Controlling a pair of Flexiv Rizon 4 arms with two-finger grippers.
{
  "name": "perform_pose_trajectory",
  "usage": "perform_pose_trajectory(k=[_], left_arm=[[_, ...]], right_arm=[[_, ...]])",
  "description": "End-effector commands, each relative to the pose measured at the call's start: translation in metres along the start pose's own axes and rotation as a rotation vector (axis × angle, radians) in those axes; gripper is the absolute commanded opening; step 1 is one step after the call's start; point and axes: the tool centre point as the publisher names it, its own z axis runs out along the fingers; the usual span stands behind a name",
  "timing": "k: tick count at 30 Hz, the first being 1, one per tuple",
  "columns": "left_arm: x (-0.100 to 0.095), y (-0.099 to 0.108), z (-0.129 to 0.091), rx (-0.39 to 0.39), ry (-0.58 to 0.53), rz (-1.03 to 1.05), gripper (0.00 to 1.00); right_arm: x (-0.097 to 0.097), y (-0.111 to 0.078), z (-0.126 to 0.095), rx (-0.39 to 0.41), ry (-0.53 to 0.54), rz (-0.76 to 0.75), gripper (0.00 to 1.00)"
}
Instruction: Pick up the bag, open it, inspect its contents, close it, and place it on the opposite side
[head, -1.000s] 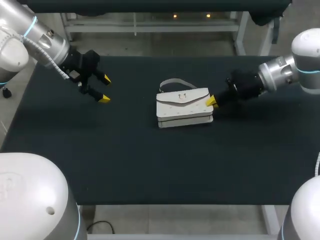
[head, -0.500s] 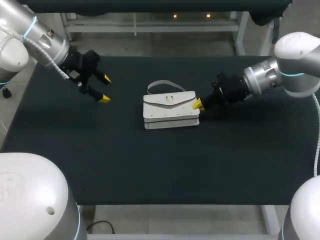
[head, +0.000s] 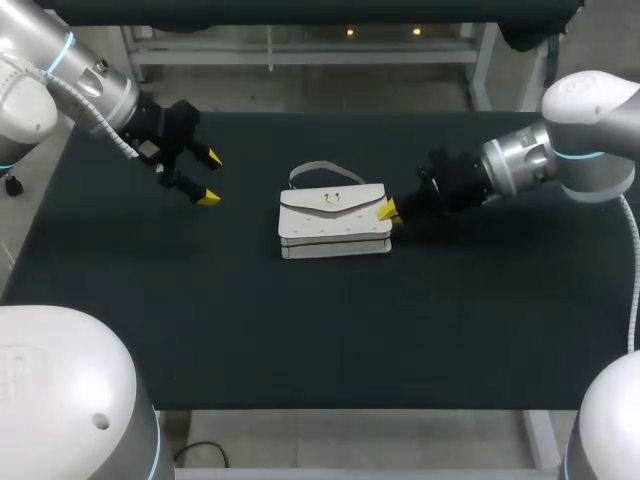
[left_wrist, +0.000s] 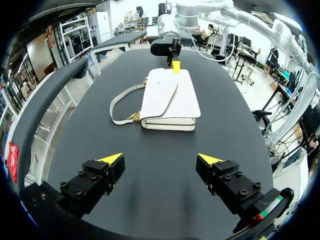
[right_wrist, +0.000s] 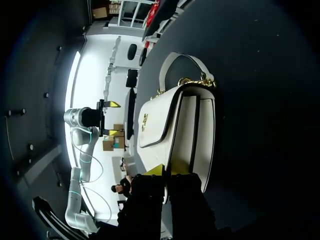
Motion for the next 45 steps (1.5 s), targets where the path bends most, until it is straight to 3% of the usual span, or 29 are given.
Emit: perform_pose_trajectory(k=[1,14,15,16,17,18,29,34,45], left_arm=[[0.0,0.0,0.001,0.002,-0.002,0.001,1.0],[0.0,0.0,0.001,0.002,-0.002,0.001,1.0],[0.0,0.0,0.001,0.002,-0.002,0.001,1.0],[0.0,0.0,0.001,0.002,-0.002,0.001,1.0],[0.0,0.0,0.001,0.002,-0.002,0.001,1.0],[0.0,0.0,0.001,0.002,-0.002,0.001,1.0],[0.0,0.0,0.001,0.002,-0.002,0.001,1.0],[0.0,0.0,0.001,0.002,-0.002,0.001,1.0],[0.0,0.0,0.001,0.002,-0.002,0.001,1.0]], right_arm=[[0.0,0.0,0.003,-0.01,0.002,0.01,0.0],[-0.002,0.001,0.007,0.007,0.011,0.025,0.0],[-0.002,0.002,0.007,0.007,0.01,0.026,0.05],[-0.003,0.002,0.006,0.009,0.01,0.027,0.35],[-0.003,0.002,0.005,0.011,0.007,0.03,0.76],[-0.003,0.002,0.003,0.009,0.005,0.031,1.0],[0.017,-0.001,-0.034,-0.024,-0.12,-0.019,1.0],[0.04,0.001,-0.049,0.02,-0.268,-0.182,1.0],[0.071,-0.001,-0.065,0.031,-0.544,-0.492,1.0]])
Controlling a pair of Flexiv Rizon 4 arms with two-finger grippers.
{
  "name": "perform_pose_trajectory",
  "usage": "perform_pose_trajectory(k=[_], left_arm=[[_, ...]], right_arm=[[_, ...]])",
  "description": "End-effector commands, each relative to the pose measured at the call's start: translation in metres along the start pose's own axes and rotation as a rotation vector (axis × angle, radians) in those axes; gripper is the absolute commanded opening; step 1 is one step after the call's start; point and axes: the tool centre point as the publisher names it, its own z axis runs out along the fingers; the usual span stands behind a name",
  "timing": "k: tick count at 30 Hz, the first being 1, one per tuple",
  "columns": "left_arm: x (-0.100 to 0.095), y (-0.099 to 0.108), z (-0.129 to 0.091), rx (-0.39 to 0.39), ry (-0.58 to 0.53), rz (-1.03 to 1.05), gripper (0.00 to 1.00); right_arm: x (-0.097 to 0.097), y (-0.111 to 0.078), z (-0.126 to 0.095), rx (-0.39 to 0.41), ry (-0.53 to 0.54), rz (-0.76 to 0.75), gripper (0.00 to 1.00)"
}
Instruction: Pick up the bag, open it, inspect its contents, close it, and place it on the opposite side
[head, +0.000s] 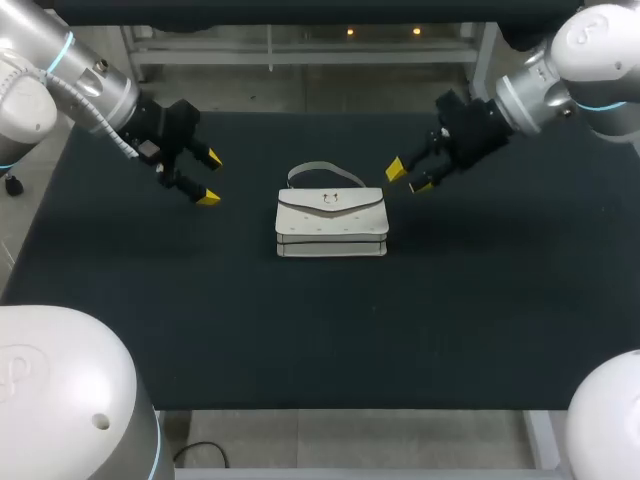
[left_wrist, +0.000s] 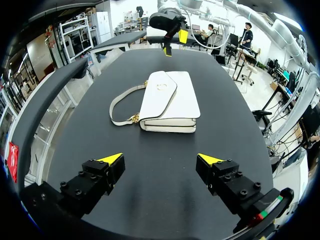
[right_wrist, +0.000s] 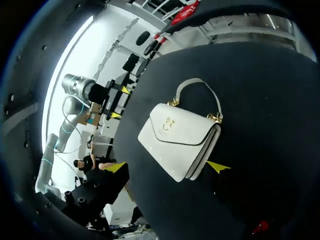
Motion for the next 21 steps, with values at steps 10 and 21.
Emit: perform_pose_trajectory(k=[10,21], left_arm=[[0.0,0.0,0.001,0.002,-0.002,0.001,1.0],[-0.006,-0.019,-0.005,0.014,-0.106,0.164,1.0]], right_arm=[[0.019,0.002,-0.008,0.127,-0.423,-0.202,1.0],[0.031,-0.001,-0.005,0.112,-0.538,-0.388,1.0]])
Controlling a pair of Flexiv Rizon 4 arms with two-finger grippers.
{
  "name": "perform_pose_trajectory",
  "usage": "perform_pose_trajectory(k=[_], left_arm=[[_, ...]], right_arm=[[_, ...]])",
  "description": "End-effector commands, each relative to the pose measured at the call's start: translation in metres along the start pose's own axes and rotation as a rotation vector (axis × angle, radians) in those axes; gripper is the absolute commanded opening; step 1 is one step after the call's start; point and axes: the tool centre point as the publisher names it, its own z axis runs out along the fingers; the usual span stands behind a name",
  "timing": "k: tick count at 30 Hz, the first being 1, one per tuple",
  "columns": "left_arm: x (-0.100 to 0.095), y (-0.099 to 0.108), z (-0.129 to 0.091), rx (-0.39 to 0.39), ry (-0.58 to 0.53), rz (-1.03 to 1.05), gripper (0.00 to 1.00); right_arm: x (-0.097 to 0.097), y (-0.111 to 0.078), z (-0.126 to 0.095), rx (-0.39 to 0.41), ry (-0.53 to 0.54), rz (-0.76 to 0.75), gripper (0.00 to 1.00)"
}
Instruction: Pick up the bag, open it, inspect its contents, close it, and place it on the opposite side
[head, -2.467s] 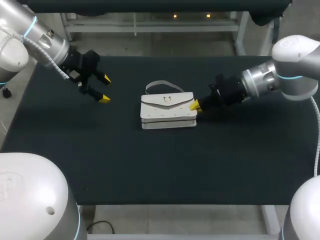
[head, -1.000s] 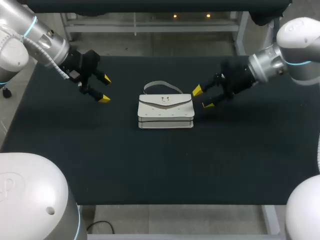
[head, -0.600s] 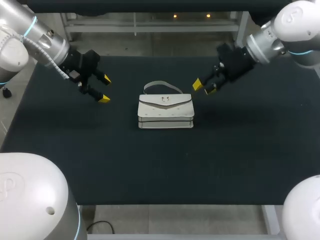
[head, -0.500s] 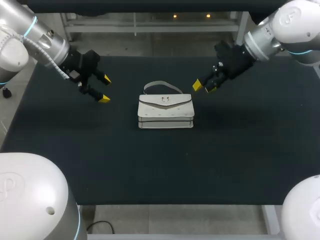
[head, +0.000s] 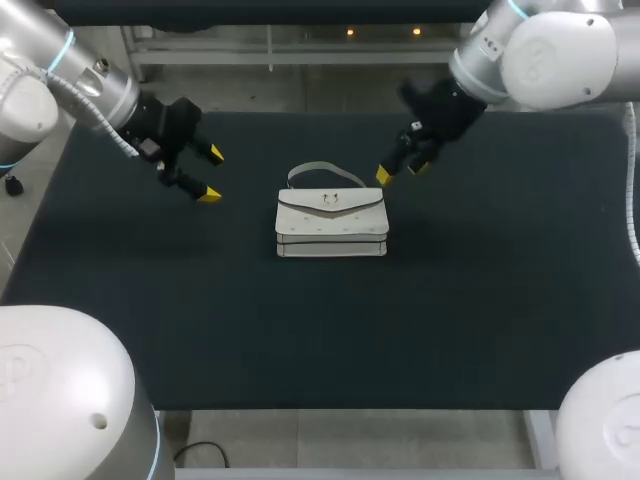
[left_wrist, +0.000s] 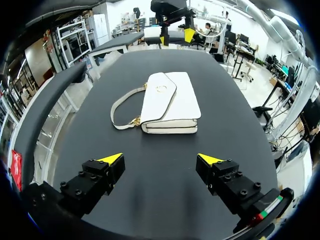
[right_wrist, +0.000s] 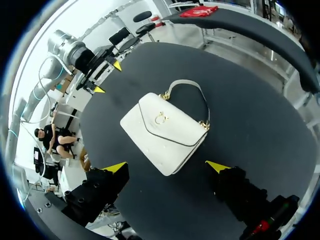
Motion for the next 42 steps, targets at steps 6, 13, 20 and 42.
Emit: perform_pose_trajectory(k=[6,13,20,42], left_arm=[[0.004,-0.027,-0.009,-0.01,-0.201,0.311,1.0],[0.01,-0.046,-0.009,0.001,-0.246,0.501,1.0],[0.012,-0.061,-0.009,0.097,-0.262,0.625,1.0],[0.009,-0.073,0.016,0.178,-0.29,0.804,1.0]], right_arm=[[0.018,-0.014,0.0,-0.077,-0.249,-0.275,1.0],[0.029,-0.023,0.014,-0.111,-0.395,-0.444,1.0],[0.037,-0.025,0.024,-0.122,-0.52,-0.578,1.0],[0.04,-0.016,0.043,-0.086,-0.664,-0.733,1.0]])
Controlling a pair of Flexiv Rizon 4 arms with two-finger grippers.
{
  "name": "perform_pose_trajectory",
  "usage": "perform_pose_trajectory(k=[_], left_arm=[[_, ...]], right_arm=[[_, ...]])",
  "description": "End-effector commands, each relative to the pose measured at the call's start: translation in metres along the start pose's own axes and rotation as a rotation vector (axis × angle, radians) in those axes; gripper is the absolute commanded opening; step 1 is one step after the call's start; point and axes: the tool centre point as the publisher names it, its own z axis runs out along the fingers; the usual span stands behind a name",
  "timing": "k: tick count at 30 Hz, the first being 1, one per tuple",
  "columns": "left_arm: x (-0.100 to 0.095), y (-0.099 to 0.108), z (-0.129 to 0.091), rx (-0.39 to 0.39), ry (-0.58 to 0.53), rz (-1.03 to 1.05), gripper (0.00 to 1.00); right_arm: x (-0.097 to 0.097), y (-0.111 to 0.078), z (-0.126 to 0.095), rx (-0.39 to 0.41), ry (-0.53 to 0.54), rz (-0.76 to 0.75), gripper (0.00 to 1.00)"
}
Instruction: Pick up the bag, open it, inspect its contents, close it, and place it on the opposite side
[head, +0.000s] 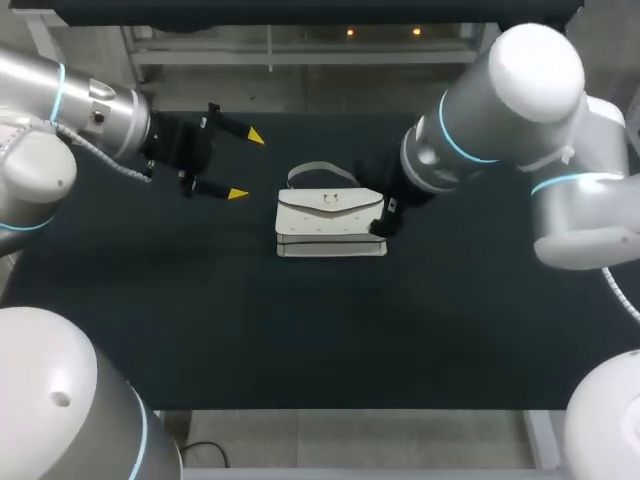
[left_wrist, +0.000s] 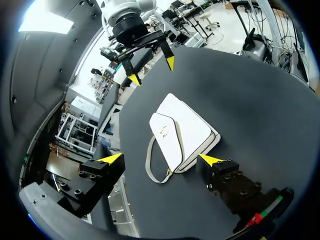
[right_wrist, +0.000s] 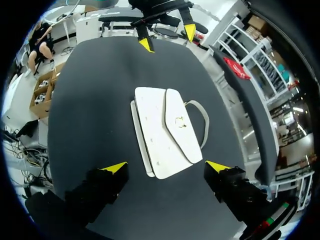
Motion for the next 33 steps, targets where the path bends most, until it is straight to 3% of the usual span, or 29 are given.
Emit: perform_pose_trajectory(k=[1,12,23,25,33], left_arm=[[0.004,0.009,0.008,0.017,-0.036,0.018,1.0],[-0.001,0.009,0.013,0.059,-0.034,0.057,1.0],[-0.009,0.003,0.028,0.104,-0.009,0.1,1.0],[-0.009,0.002,0.03,0.112,-0.006,0.106,1.0],[-0.015,-0.006,0.044,0.155,0.014,0.145,1.0]], right_arm=[[0.006,0.005,0.014,0.018,-0.184,-0.022,1.0],[0.015,-0.003,0.033,-0.032,-0.327,-0.117,1.0],[0.021,-0.003,0.052,0.029,-0.364,-0.202,1.0],[0.021,-0.003,0.056,0.033,-0.363,-0.212,0.95],[0.018,-0.005,0.074,0.047,-0.349,-0.237,0.49]])
